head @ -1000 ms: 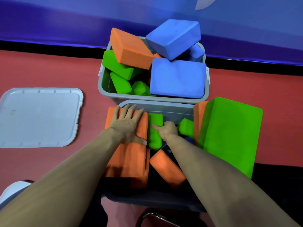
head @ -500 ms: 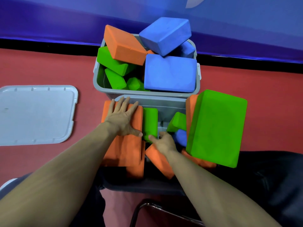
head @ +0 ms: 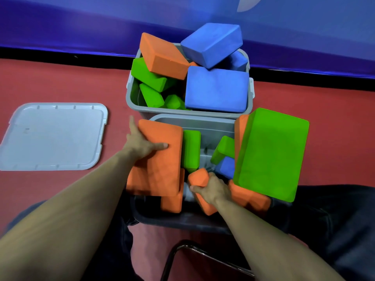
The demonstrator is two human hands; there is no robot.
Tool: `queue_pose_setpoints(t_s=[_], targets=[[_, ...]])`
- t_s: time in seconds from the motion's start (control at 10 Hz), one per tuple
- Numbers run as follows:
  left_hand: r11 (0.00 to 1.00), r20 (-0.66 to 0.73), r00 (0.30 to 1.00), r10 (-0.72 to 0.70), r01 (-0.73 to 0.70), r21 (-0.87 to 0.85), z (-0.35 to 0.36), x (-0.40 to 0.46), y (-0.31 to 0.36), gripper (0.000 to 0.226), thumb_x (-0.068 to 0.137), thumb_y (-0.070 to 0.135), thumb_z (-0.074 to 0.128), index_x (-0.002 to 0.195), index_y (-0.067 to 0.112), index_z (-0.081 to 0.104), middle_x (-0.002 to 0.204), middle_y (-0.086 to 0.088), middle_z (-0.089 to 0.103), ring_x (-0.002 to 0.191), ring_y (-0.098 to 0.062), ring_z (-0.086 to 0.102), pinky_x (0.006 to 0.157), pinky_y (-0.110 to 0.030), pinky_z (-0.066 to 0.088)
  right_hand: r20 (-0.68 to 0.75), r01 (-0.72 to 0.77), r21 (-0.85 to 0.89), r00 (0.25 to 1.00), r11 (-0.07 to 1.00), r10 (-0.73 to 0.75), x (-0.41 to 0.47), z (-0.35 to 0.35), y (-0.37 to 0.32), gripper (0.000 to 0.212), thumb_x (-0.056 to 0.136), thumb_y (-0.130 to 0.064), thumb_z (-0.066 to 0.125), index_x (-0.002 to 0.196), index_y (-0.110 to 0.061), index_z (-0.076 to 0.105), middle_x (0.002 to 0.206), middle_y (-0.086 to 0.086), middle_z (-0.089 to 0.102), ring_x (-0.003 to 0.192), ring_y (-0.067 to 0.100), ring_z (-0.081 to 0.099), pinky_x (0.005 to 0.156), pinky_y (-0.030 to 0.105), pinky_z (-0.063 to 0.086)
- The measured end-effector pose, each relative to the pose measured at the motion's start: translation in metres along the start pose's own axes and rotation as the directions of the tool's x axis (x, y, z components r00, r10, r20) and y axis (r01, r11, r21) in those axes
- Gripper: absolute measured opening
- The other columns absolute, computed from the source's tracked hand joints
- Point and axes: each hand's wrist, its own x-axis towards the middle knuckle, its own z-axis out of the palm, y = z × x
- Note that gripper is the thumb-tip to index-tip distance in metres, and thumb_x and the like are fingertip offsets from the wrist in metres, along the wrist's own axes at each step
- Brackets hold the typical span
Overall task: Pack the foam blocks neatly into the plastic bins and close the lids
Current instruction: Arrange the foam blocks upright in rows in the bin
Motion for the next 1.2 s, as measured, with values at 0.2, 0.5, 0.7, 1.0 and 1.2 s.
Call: queue_pose_setpoints(t_s=[0.2, 0.5, 0.7, 1.0, 1.2], targets=[[0.938, 0.153, 0.954, -0.258, 0.285, -0.195, -0.010, 0.003, -0.016, 0.132, 0.043, 0.067, 0.093, 0.150, 0.009, 0.040, 0.138, -0.012, 0.056, 0.118, -0.037, 0.057, 0.098, -0.055, 0.047, -0.017, 0.079, -0.597, 0.994, 0.799, -0.111, -0.002, -0.003, -0.008, 0.100, 0.046, -0.068, 0.080, 0.125, -0.011, 0.057, 0.125, 0.013, 0.067, 0.116, 0.031, 0.064, 0.085, 0.027, 0.053], [0.944, 0.143, 0.967, -0.211, 0.240, -0.226, -0.011, -0.008, -0.008, 0.108, 0.058, 0.059, 0.091, 0.143, 0.007, 0.049, 0.133, -0.011, 0.059, 0.105, -0.032, 0.055, 0.088, -0.046, 0.045, -0.103, 0.062, -0.822, 0.962, 0.567, -0.254, -0.001, 0.005, -0.013, 0.079, 0.065, -0.077, 0.074, 0.111, -0.014, 0.061, 0.118, 0.012, 0.070, 0.111, 0.033, 0.064, 0.088, 0.036, 0.051], [0.942, 0.159, 0.962, -0.220, 0.252, -0.223, -0.011, -0.012, -0.004, 0.113, 0.058, 0.059, 0.091, 0.146, 0.007, 0.045, 0.138, -0.013, 0.056, 0.108, -0.033, 0.054, 0.088, -0.047, 0.044, -0.143, 0.035, -0.794, 0.959, 0.607, -0.243, -0.007, 0.005, -0.020, 0.081, 0.065, -0.079, 0.073, 0.111, -0.012, 0.061, 0.120, 0.013, 0.069, 0.113, 0.034, 0.064, 0.087, 0.035, 0.051], [0.937, 0.187, 0.958, -0.216, 0.258, -0.238, -0.012, -0.018, -0.002, 0.115, 0.053, 0.059, 0.093, 0.145, 0.007, 0.047, 0.135, -0.013, 0.060, 0.116, -0.036, 0.058, 0.098, -0.051, 0.049, -0.146, -0.002, -0.684, 0.980, 0.729, -0.135, -0.008, 0.020, 0.002, 0.088, 0.066, -0.071, 0.079, 0.121, -0.010, 0.049, 0.117, 0.009, 0.068, 0.109, 0.030, 0.066, 0.089, 0.037, 0.055], [0.930, 0.222, 0.949, -0.224, 0.276, -0.241, -0.015, -0.013, -0.005, 0.138, 0.026, 0.068, 0.095, 0.144, 0.013, 0.050, 0.134, -0.011, 0.061, 0.118, -0.038, 0.059, 0.103, -0.057, 0.047, -0.045, 0.065, -0.581, 0.993, 0.811, -0.111, 0.005, 0.012, 0.009, 0.068, 0.073, -0.060, 0.079, 0.123, -0.021, 0.056, 0.115, -0.003, 0.069, 0.107, 0.021, 0.067, 0.095, 0.040, 0.055]])
